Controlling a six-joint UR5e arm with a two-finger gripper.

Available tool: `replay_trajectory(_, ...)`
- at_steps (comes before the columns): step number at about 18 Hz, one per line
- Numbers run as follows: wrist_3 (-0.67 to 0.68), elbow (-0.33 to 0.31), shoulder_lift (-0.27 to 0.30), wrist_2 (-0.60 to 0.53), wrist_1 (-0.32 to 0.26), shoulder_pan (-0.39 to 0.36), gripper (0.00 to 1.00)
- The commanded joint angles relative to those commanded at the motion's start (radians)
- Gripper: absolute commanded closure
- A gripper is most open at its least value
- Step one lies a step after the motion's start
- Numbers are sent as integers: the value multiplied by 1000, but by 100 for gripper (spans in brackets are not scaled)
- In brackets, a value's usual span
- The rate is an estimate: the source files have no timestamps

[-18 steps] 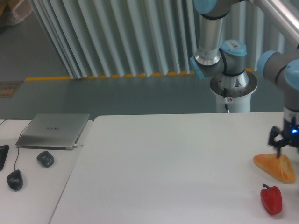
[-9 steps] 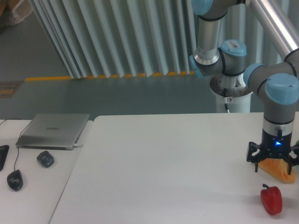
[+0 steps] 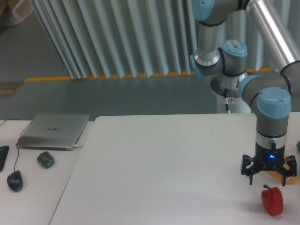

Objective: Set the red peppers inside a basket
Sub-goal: 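Lower the open gripper toward the red bell pepper, then close the gripper around the red bell pepper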

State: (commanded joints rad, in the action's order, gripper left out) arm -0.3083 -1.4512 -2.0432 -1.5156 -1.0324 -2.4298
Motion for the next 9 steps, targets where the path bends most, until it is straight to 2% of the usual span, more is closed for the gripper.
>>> replay_trajectory(3, -2, 29, -21, -29, 0, -2, 0)
replay_trajectory(9, -3, 22, -60, -80, 15, 0, 0)
